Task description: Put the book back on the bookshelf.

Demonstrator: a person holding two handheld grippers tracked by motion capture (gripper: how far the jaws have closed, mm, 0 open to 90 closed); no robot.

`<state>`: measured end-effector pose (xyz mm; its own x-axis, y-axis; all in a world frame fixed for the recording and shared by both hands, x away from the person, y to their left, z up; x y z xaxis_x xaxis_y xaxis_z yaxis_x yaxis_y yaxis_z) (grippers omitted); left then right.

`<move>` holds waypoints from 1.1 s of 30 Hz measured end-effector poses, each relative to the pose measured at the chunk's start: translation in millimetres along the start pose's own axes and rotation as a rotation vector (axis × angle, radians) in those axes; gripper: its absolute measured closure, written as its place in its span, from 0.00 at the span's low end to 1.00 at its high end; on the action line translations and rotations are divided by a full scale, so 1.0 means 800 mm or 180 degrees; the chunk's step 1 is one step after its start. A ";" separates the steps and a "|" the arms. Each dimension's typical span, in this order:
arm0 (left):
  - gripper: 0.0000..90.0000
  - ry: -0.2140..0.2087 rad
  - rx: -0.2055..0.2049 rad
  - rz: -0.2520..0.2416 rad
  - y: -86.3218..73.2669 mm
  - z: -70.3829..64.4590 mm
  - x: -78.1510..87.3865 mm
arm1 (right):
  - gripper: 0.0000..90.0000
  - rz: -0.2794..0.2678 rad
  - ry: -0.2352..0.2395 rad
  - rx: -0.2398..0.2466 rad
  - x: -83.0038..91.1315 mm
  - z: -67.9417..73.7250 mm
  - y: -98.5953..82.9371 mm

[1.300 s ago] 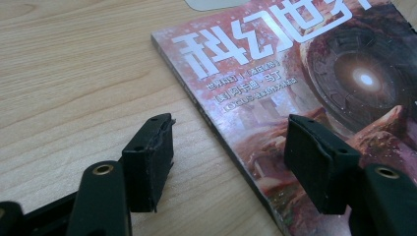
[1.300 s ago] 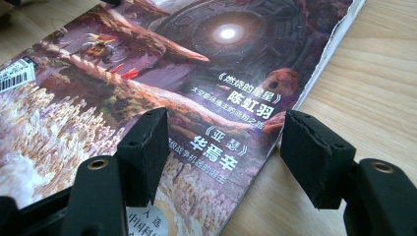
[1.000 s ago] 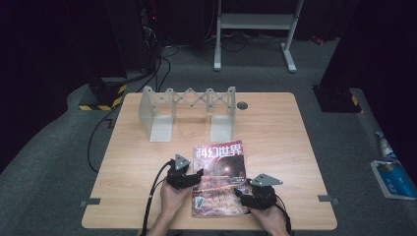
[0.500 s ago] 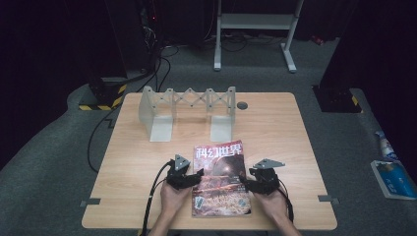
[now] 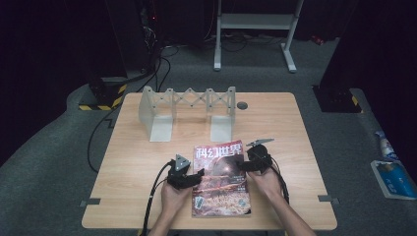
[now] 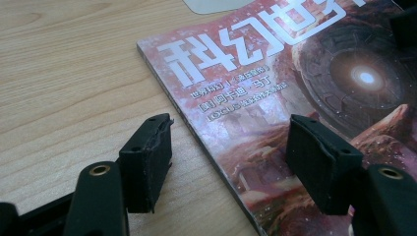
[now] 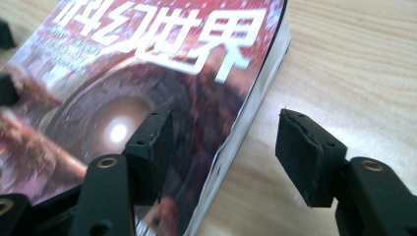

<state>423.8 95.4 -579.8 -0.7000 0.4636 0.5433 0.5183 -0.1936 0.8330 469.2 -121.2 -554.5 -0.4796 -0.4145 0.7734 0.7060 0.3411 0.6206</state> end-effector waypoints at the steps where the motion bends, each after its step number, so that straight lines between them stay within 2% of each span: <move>1: 0.38 -0.0008 0.0003 -0.0003 0.000 -0.001 0.000 | 0.43 0.0051 0.0011 -0.0077 -0.003 -0.002 0.005; 5: 0.38 -0.0015 -0.0017 -0.0006 0.000 -0.001 -0.001 | 0.42 0.0147 0.0016 -0.0093 -0.011 -0.003 0.013; 7: 0.38 -0.0014 -0.0032 -0.0004 0.000 -0.001 -0.001 | 0.42 0.0141 0.0019 -0.0127 -0.013 -0.003 0.014; 9: 0.38 -0.0020 -0.0027 -0.0011 0.000 -0.002 -0.001 | 0.40 0.0237 0.0028 -0.0134 -0.018 -0.005 0.016; 11: 0.38 -0.0026 -0.0011 -0.0015 0.000 -0.003 -0.001 | 0.40 0.0308 0.0042 -0.0247 -0.023 -0.006 0.021; 15: 0.38 -0.0026 -0.0025 -0.0013 0.000 -0.003 -0.001 | 0.38 0.0399 0.0066 -0.0325 -0.027 -0.008 0.021; 16: 0.38 -0.0025 -0.0034 -0.0012 0.000 -0.002 -0.001 | 0.38 0.0449 0.0099 -0.0419 -0.028 -0.011 0.022; 19: 0.38 -0.0038 -0.0041 -0.0011 0.000 -0.003 -0.002 | 0.38 0.0474 0.0127 -0.0418 -0.029 -0.010 0.023; 21: 0.38 -0.0045 -0.0057 -0.0009 0.001 -0.003 -0.002 | 0.39 0.0520 0.0184 -0.0406 -0.032 -0.002 0.024; 22: 0.38 -0.0045 -0.0057 -0.0009 0.001 -0.003 -0.002 | 0.39 0.0520 0.0184 -0.0406 -0.032 -0.002 0.024; 23: 0.38 -0.0049 -0.0060 -0.0006 0.001 -0.004 -0.002 | 0.37 0.0544 0.0133 -0.0338 -0.033 0.002 0.024; 25: 0.38 -0.0057 -0.0055 -0.0007 0.001 -0.004 -0.002 | 0.37 0.0543 0.0126 -0.0334 -0.034 0.003 0.025; 27: 0.40 -0.0073 -0.0079 -0.0013 0.001 -0.005 -0.003 | 0.39 0.0546 0.0166 -0.0409 -0.033 0.003 0.024; 33: 0.43 -0.0101 -0.0089 -0.0032 0.001 -0.008 -0.004 | 0.44 0.0513 0.0183 -0.0466 -0.029 0.002 0.024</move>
<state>423.6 88.1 -580.0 -0.6889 0.4928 0.5316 0.4970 -0.2128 0.8412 493.0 -103.3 -560.1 -0.3269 -0.4133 0.8499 0.8413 0.2824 0.4609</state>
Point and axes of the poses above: each handheld gripper's, and its own axes: x roughly backward along the jaws, y roughly out of its top, z roughly to its left, the point moved 8 cm from there along -x, roughly forward along the jaws, and after that the axes turned 3 degrees about -z, right-handed, at the moved point
